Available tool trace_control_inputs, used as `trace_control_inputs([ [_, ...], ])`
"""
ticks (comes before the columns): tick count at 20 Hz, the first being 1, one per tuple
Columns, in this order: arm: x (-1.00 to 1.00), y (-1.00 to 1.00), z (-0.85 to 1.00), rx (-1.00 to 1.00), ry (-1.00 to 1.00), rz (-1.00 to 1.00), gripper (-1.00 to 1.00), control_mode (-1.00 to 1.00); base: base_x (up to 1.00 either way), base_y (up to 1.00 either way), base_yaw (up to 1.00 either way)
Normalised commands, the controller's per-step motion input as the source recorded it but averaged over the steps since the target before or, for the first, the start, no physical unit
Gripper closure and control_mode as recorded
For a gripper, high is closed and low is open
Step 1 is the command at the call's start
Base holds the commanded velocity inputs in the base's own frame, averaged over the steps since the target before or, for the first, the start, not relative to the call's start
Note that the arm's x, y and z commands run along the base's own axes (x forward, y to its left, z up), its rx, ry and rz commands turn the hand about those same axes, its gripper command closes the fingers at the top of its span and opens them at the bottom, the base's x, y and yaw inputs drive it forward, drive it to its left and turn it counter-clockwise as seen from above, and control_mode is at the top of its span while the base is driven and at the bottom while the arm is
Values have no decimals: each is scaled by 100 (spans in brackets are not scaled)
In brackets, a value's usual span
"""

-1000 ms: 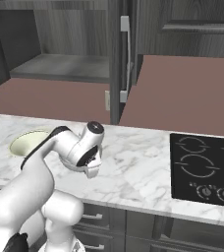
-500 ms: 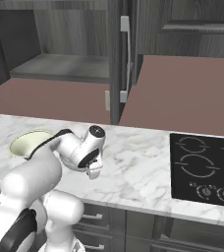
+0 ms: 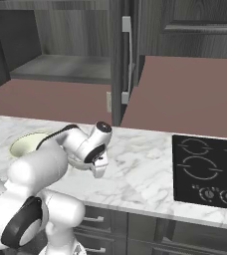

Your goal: Open the cabinet. Pick the bowls from the counter and place them in the cabinet. Then close the cabinet.

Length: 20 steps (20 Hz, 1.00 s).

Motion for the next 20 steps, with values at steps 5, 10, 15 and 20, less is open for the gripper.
trace_control_inputs([
  [5, -64, 0, 1, 1, -5, -4, 100, -100, 0, 0, 0],
  [10, -79, 0, 37, 0, -2, -12, 100, -100, 0, 0, 0],
  [15, -71, 1, 90, 0, -11, -11, 100, -100, 0, 0, 0],
  [20, -64, 10, 91, 0, -15, -9, 100, -100, 0, 0, 0],
])
